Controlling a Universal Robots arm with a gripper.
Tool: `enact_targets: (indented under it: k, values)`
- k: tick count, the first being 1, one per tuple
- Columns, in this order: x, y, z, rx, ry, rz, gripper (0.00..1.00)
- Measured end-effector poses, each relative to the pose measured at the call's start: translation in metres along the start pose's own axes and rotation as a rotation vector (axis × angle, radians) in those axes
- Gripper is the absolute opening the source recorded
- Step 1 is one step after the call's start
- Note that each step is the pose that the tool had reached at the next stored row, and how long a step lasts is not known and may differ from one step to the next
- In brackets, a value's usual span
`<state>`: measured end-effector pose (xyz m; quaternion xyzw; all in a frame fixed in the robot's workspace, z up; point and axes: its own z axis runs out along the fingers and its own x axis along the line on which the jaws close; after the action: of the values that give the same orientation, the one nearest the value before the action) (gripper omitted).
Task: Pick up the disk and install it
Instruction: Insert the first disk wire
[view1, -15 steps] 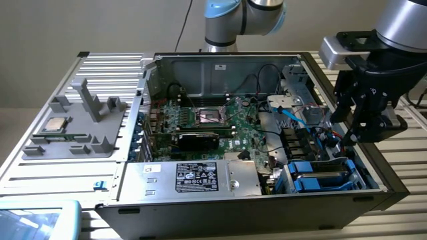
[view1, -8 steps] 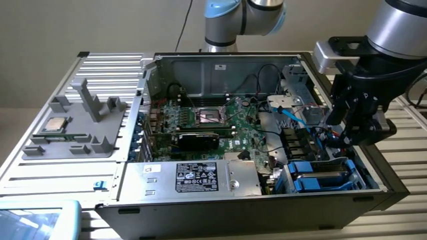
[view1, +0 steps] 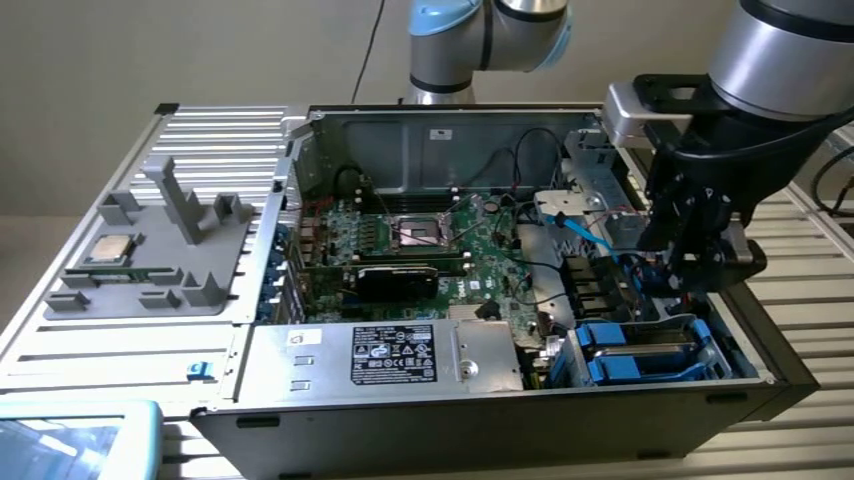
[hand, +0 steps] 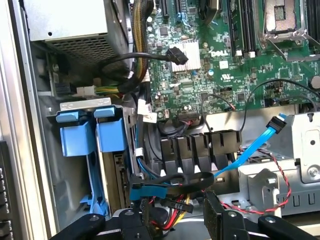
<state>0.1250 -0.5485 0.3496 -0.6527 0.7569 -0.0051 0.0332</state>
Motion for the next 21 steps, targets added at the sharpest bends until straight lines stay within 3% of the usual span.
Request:
enact_targets:
  k: [12,21]
  values:
    - [0.0001,0.0026,0.0018,0.0116,0.0043,0.099,0.56]
    - [0.0008,0.0063,0.0051,0.0159,0.0079,0.178,0.56]
